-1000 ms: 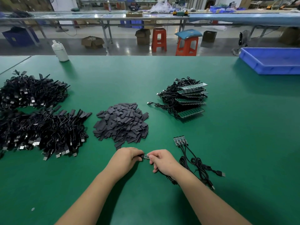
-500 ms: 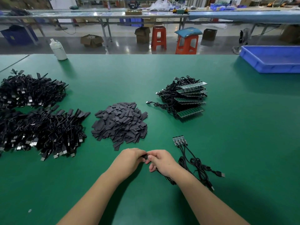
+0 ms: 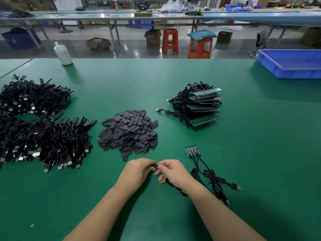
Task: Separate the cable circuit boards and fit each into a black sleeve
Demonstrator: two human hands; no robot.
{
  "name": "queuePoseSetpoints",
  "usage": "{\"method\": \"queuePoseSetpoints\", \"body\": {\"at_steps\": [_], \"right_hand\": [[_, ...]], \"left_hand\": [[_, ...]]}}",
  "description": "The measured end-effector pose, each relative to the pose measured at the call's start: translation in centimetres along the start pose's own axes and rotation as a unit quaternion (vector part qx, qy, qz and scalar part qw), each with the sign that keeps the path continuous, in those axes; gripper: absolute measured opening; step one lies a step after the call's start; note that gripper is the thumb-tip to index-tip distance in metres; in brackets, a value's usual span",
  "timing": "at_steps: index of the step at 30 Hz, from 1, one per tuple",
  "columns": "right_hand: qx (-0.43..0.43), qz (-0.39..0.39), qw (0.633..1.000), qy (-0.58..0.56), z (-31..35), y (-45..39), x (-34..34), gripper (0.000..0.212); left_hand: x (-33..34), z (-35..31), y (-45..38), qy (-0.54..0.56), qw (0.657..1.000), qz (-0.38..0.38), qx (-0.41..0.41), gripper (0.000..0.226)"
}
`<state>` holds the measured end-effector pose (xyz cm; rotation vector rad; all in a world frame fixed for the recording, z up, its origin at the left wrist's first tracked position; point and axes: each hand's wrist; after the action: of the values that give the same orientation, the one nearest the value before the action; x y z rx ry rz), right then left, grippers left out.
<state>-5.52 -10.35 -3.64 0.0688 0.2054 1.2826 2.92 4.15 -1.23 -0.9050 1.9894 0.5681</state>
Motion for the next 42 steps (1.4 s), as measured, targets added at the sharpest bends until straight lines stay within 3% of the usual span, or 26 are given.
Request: {"method": "queuePoseSetpoints", "body": {"at_steps": [11, 16, 23, 35, 39, 42], "right_hand": [[0.004, 0.03, 0.999, 0.018, 0.0, 0.1, -0.2, 0.031], [0.011, 0.028, 1.0, -0.005, 0.2, 0.1, -0.2, 0.036], [-0.002, 0.043, 0.999, 0.016, 0.3, 0.2, -0.4, 0.038], [-0.023, 0.063, 0.997, 0.029, 0.7, 0.4, -0.4, 0.034], [-0.022, 0.057, 0.998, 0.024, 0.7, 0.4, -0.4, 0.031], [-0.019, 0.041, 0.999, 0.012, 0.7, 0.5, -0.1, 0.03]], "left_hand": [[1.5, -0.1, -0.5, -0.06, 0.998, 0.016, 0.013, 0.025], [1.8, -0.5, -1.1, -0.147, 0.988, 0.035, 0.001, 0.03], [1.1, -1.6, -2.1, -0.207, 0.975, 0.08, -0.002, 0.023], [1.4, -2.4, -1.4, -0.306, 0.949, 0.066, 0.041, 0.025], [1.8, -2.0, -1.3, -0.237, 0.97, 0.041, 0.034, 0.03], [2.3, -1.3, -1.0, -0.097, 0.995, 0.0, 0.029, 0.059]]}}
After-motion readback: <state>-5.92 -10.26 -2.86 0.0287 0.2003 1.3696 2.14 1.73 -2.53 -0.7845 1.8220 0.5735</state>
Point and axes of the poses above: each hand's wrist, its own y-axis away from the middle knuckle, its own x-axis out of the palm, z = x × y, and after that the axes turned 14 degrees about -x, right-handed
